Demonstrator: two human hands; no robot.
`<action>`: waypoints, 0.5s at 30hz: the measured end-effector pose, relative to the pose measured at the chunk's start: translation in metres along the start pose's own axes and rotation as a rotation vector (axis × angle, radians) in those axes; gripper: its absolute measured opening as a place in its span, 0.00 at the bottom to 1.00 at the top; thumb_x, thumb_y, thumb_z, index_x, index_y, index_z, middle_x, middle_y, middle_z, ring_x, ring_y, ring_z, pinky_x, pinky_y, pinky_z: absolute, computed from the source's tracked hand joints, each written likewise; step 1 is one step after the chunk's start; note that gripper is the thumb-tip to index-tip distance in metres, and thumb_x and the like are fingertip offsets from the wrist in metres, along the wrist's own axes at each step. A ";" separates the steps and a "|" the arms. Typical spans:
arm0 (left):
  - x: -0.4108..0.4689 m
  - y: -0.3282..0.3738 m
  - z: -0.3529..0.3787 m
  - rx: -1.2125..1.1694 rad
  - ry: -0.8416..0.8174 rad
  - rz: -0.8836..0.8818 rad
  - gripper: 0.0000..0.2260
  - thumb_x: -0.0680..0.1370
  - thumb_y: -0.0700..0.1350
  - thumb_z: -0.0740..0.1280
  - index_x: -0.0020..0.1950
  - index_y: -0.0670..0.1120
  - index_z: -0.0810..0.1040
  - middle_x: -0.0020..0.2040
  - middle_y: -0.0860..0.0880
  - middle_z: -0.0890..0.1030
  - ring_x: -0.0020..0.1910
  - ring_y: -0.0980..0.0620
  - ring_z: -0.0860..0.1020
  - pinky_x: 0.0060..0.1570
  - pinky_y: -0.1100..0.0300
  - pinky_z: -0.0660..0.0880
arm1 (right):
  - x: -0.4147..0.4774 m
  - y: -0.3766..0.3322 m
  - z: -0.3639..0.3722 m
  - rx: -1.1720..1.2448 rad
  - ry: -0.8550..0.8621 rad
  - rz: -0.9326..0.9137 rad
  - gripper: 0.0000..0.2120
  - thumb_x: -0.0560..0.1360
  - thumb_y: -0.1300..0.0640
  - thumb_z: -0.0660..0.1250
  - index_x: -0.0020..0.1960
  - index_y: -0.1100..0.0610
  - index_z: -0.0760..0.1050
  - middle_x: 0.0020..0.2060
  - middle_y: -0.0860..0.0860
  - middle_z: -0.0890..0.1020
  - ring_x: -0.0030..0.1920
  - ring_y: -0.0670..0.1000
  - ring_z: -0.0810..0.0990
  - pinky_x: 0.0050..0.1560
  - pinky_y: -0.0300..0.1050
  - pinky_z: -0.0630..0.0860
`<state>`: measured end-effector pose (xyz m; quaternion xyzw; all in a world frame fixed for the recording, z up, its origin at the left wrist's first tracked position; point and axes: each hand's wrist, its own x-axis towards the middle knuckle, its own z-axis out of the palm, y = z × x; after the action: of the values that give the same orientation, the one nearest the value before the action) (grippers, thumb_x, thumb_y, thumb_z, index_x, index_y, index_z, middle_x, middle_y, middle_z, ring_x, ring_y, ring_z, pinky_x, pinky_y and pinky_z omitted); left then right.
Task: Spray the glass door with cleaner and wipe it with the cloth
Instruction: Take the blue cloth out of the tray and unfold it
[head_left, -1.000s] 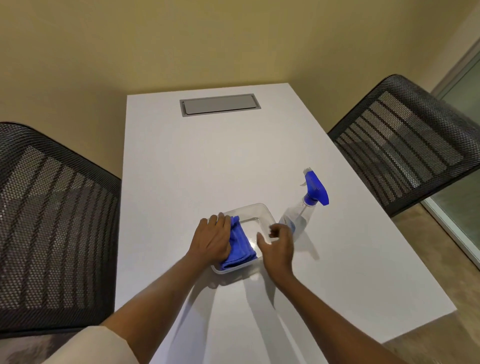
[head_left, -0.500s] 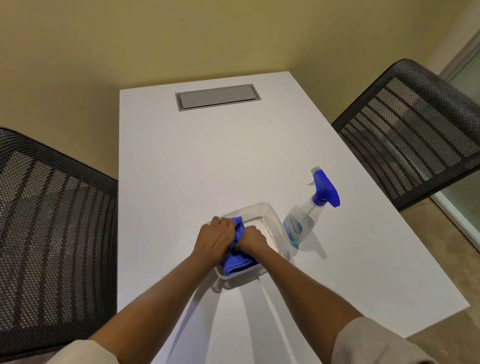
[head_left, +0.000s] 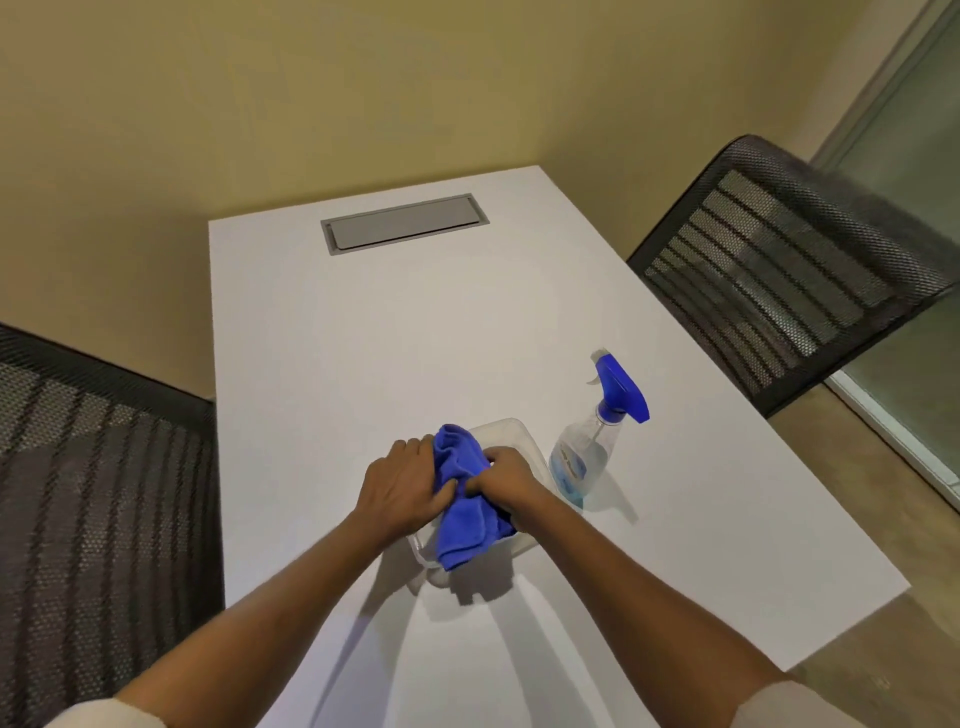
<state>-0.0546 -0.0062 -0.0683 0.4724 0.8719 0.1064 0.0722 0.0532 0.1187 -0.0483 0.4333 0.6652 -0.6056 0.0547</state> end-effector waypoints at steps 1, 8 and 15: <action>0.000 -0.001 -0.006 -0.056 0.022 0.021 0.26 0.74 0.66 0.58 0.61 0.48 0.70 0.52 0.48 0.79 0.48 0.47 0.76 0.41 0.52 0.76 | -0.007 -0.004 -0.005 0.026 0.002 -0.015 0.14 0.65 0.67 0.68 0.51 0.64 0.76 0.42 0.57 0.80 0.42 0.55 0.79 0.46 0.50 0.79; -0.003 0.022 -0.055 -0.450 0.068 0.115 0.49 0.68 0.77 0.53 0.75 0.41 0.59 0.71 0.44 0.69 0.67 0.46 0.70 0.64 0.54 0.67 | -0.068 -0.028 -0.040 0.186 -0.026 -0.159 0.13 0.68 0.67 0.68 0.53 0.61 0.76 0.44 0.56 0.81 0.43 0.54 0.81 0.48 0.48 0.81; -0.013 0.078 -0.096 -0.711 0.146 0.257 0.27 0.71 0.75 0.55 0.62 0.61 0.67 0.60 0.51 0.74 0.59 0.52 0.73 0.58 0.54 0.70 | -0.159 -0.025 -0.087 0.249 -0.033 -0.362 0.14 0.66 0.72 0.64 0.48 0.59 0.74 0.39 0.55 0.78 0.39 0.51 0.78 0.43 0.46 0.78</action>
<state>-0.0063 0.0124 0.0441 0.5147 0.7172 0.4435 0.1551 0.1746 0.1142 0.0884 0.3002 0.6513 -0.6900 -0.0980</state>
